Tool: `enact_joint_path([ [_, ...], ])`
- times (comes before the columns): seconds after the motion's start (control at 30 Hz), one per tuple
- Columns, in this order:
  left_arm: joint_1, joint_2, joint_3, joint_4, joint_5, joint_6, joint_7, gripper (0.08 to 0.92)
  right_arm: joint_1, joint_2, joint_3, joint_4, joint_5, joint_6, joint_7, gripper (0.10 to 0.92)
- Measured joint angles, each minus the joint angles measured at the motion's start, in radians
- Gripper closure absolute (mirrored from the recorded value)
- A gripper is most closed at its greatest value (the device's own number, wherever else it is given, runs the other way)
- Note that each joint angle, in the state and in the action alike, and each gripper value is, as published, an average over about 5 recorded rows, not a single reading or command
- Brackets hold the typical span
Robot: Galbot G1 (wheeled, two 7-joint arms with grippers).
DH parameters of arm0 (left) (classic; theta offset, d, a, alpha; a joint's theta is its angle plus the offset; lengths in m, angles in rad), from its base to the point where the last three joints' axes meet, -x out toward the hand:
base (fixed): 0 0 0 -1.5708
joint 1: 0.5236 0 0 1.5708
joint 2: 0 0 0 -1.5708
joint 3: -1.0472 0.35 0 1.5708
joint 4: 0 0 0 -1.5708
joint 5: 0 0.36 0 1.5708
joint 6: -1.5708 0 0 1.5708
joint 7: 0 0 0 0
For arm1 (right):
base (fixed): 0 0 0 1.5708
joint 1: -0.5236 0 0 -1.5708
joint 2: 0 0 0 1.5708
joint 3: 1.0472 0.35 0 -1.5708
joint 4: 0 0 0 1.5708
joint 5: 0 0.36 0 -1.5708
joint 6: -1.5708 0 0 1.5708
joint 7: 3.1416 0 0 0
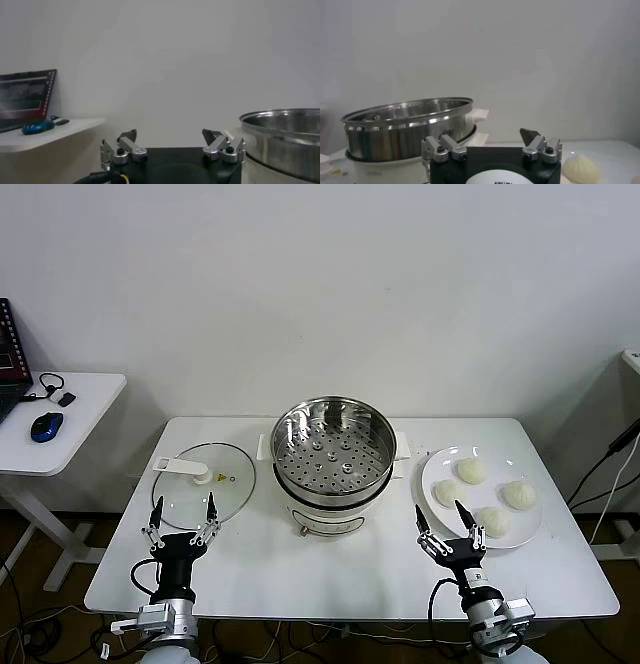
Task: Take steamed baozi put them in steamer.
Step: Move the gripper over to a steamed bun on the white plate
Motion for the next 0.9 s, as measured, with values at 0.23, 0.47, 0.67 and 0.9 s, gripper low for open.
enact_joint_path([
  [0.23,-0.005,0.0,0.004,0.001,-0.001,0.0,0.0,0.177,0.076,-0.056,0.018,-0.016,-0.009,-0.077,0.025,0.203],
  [0.47,-0.01,0.0,0.006,0.009,-0.006,-0.003,0.0,0.177,0.208,-0.154,-0.005,-0.071,-0.003,-0.177,0.034,0.203],
  [0.67,-0.011,0.0,0.004,0.016,-0.011,-0.006,0.0,0.177,0.334,-0.256,-0.065,-0.136,-0.012,-0.269,0.021,0.203],
  [0.9,-0.009,0.0,0.004,0.017,-0.014,-0.01,-0.001,0.177,0.513,-0.406,-0.186,-0.219,-0.015,-0.375,-0.042,0.203],
])
